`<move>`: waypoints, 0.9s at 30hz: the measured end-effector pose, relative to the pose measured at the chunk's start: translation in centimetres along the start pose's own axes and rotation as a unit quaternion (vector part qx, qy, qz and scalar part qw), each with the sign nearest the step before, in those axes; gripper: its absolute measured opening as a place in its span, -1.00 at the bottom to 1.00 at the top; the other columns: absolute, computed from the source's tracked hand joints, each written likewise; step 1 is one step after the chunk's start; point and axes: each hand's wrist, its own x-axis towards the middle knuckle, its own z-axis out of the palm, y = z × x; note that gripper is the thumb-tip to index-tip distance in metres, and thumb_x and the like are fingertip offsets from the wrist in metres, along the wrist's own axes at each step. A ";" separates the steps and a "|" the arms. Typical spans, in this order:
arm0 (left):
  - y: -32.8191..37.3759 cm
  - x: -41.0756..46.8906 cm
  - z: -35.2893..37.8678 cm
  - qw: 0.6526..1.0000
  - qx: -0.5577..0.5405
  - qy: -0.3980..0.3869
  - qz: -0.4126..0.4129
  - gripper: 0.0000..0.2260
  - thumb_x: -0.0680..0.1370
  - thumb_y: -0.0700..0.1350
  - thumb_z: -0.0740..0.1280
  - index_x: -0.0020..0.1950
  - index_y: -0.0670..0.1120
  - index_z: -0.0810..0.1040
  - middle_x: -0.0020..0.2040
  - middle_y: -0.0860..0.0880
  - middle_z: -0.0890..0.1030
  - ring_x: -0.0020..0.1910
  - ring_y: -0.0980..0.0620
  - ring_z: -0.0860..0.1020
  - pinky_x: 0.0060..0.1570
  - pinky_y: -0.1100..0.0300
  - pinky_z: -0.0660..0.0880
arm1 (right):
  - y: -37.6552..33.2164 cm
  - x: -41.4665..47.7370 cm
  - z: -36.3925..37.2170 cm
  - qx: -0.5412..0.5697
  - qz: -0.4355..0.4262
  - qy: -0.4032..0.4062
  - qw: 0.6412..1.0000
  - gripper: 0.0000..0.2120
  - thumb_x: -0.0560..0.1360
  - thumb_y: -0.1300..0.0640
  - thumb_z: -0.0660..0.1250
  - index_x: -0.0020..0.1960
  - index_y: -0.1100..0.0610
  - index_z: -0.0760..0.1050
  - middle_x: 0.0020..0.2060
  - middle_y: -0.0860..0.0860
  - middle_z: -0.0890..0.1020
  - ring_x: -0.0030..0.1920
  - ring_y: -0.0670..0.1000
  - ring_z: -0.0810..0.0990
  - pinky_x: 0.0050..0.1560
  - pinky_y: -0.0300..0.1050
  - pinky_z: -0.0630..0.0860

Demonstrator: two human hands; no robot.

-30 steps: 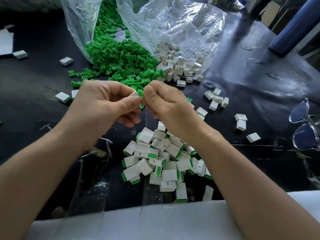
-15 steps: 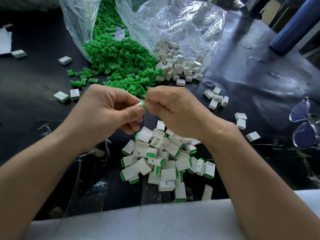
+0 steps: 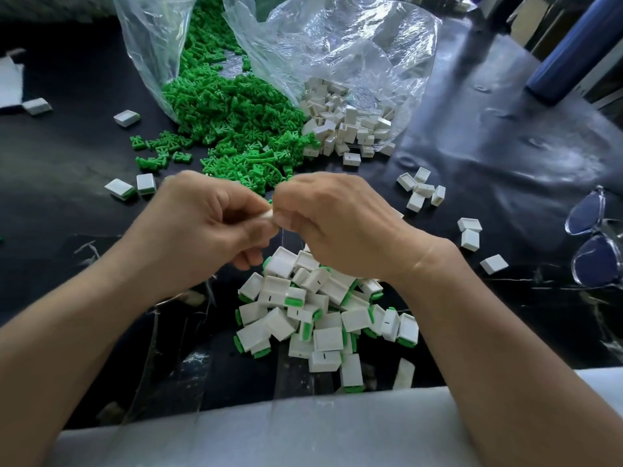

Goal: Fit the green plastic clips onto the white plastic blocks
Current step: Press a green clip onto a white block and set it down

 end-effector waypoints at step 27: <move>0.2 0.5 0.1 0.985 -0.172 0.027 0.008 -0.83 0.38 -0.17 0.35 -0.08 0.01 0.66 -0.27 0.09 0.67 -0.27 0.15 0.61 -0.11 0.10 0.59 | -1.9 0.6 0.6 0.627 0.227 -0.046 0.743 -0.62 0.59 -0.11 -0.04 -0.28 0.09 0.25 -0.42 0.00 0.21 -0.45 -0.09 0.17 -0.40 -0.24 0.12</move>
